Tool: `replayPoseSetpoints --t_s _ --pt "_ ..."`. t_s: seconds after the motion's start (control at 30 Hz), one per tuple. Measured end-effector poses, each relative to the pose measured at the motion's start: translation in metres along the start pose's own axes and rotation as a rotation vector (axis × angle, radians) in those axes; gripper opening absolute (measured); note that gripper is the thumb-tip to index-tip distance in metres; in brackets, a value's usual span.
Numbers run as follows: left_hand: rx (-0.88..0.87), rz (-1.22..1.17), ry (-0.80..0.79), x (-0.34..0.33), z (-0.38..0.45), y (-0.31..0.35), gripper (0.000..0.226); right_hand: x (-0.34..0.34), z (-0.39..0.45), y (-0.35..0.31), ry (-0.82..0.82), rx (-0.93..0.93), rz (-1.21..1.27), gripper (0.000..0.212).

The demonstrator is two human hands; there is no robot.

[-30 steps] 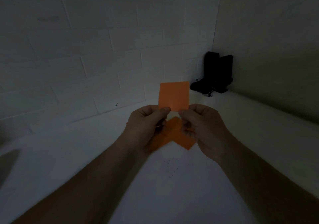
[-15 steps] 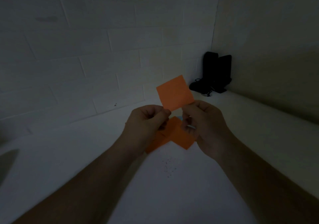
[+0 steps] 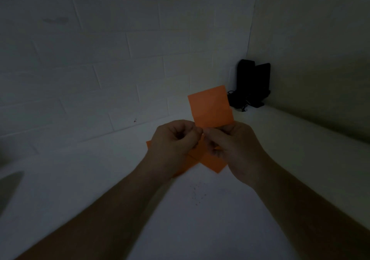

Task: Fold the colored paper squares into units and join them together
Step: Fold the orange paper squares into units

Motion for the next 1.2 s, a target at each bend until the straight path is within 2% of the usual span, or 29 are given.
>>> replayPoseSetpoints --t_s 0.23,0.37,0.5,1.2 --pt "-0.035 0.021 -0.006 0.0013 -0.0003 0.0032 0.039 0.0034 0.0015 0.0 -0.009 -0.003 0.019 0.023" --pt "-0.055 0.079 0.003 0.0038 0.0003 0.0045 0.038 0.0035 0.0022 0.0007 -0.019 -0.028 0.017 0.017" --pt "-0.061 0.119 -0.015 0.0047 -0.0007 0.0056 0.037 0.0049 0.003 0.0008 0.002 -0.005 0.0 0.022" --pt "-0.07 0.173 0.012 0.0079 0.0005 0.0061 0.031 0.0092 0.003 -0.0033 0.001 -0.011 -0.007 0.019"
Point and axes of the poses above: each hand's wrist, its own z-axis towards the middle knuckle, its own x-axis out of the back of the hand, y = z × x, the point moved 3 cm from there along z, towards the middle knuckle, and after that the axes turned 5 degrees about -x, right-handed, at the moved point
